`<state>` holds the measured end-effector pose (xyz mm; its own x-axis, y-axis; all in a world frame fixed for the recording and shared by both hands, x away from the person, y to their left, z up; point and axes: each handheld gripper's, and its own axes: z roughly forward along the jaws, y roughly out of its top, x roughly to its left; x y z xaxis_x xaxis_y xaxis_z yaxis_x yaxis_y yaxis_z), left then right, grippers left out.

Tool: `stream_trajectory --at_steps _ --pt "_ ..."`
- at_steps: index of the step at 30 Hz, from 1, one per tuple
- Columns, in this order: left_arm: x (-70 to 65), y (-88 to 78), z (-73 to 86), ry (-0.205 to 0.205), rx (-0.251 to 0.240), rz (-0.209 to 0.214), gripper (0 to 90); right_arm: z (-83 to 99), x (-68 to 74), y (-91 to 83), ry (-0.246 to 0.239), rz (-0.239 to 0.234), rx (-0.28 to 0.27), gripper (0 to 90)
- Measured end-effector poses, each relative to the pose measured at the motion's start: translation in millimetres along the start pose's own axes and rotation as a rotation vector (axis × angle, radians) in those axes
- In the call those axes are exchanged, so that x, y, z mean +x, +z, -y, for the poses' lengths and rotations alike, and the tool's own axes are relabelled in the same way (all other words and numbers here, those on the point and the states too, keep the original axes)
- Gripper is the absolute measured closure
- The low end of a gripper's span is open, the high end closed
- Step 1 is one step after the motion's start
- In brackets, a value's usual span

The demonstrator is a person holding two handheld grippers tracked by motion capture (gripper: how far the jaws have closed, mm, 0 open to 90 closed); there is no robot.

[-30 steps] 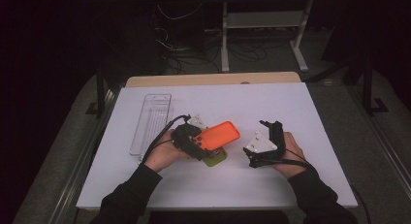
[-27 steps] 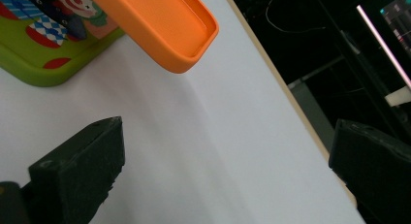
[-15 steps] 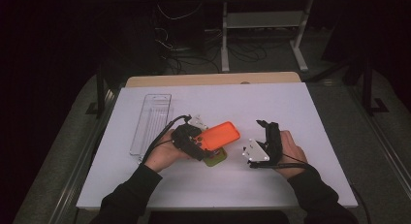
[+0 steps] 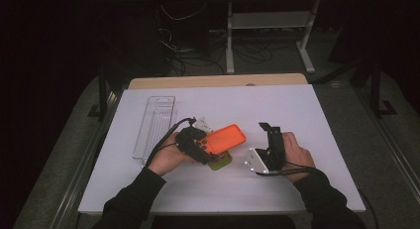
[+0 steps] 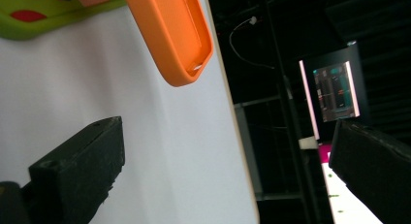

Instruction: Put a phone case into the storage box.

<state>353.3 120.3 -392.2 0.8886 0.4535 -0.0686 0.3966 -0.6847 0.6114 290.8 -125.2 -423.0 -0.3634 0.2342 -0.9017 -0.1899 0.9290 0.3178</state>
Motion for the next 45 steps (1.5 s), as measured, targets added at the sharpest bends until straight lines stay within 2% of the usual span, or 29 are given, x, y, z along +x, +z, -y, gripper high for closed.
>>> stream_trajectory --at_steps 3,4,6,7,8,10,14,17,18,19,21,22,23,24,27,29,35,36,41,45 --pt "0.7 -0.4 -0.3 0.009 0.008 -0.002 16.4 -1.7 4.1 -0.3 -0.027 0.018 0.012 0.0" --pt "1.1 -0.4 -0.5 0.015 0.007 -0.003 16.4 -2.0 5.1 -0.4 -0.058 0.019 0.012 0.0" --pt "1.0 -0.5 -0.6 0.015 0.007 -0.004 16.4 -3.1 6.5 -0.4 -0.087 0.032 0.009 0.0" --pt "2.6 -2.2 -1.2 0.044 0.027 -0.007 16.4 -3.4 7.2 -0.1 -0.097 0.038 0.004 0.0" --pt "2.2 -2.3 -1.6 0.039 0.025 -0.006 16.4 -3.7 7.1 0.0 -0.113 0.043 0.002 0.0" --pt "1.9 -2.9 -2.7 0.036 0.025 -0.006 16.4 -5.2 7.4 -0.4 -0.113 0.035 0.003 0.0" --pt "1.4 -4.7 -5.1 0.043 0.018 -0.009 16.4 -9.4 8.9 -0.8 -0.151 0.072 -0.019 0.0" --pt "0.6 -6.0 -6.8 0.042 0.009 -0.009 16.4 -12.9 10.1 1.3 -0.179 0.072 -0.032 0.2" --pt "-0.8 -5.3 -7.1 0.027 -0.010 -0.011 16.4 -13.3 12.9 1.6 -0.165 0.068 -0.023 0.3" --pt "0.2 -6.5 -7.7 0.045 0.005 -0.011 16.4 -14.6 12.2 2.4 -0.179 0.077 -0.033 0.6" --pt "-0.1 -6.8 -8.5 0.045 0.003 -0.015 16.4 -16.4 13.8 4.3 -0.190 0.086 -0.043 2.2" --pt "-0.5 -7.0 -9.1 0.041 0.004 -0.015 16.4 -17.5 14.2 5.0 -0.193 0.088 -0.049 3.0" --pt "-1.9 -5.8 -9.2 0.018 -0.018 -0.016 16.4 -19.1 14.7 5.7 -0.195 0.088 -0.054 3.4" --pt "-0.1 -7.9 -10.0 0.040 0.002 -0.016 16.4 -20.3 15.9 6.1 -0.189 0.082 -0.047 4.0" --pt "0.5 -9.3 -11.2 0.021 -0.017 -0.020 16.4 -25.5 14.3 10.0 -0.207 0.106 -0.071 5.9" --pt "2.6 -11.5 -11.6 0.033 -0.008 -0.020 16.4 -28.8 14.9 13.8 -0.221 0.109 -0.080 7.5" --pt "3.8 -11.8 -11.0 0.032 -0.003 -0.028 16.4 -39.4 15.6 20.7 -0.234 0.118 -0.075 16.6" --pt "3.7 -11.7 -11.0 0.032 -0.003 -0.028 16.4 -40.6 16.3 21.1 -0.226 0.133 -0.079 19.5" --pt "3.8 -11.6 -11.2 0.035 -0.002 -0.028 16.4 -44.0 21.9 23.2 -0.249 0.120 -0.081 33.0" --pt "3.5 -10.6 -11.4 0.036 -0.001 -0.029 16.4 -45.5 24.8 24.2 -0.248 0.112 -0.085 43.6"
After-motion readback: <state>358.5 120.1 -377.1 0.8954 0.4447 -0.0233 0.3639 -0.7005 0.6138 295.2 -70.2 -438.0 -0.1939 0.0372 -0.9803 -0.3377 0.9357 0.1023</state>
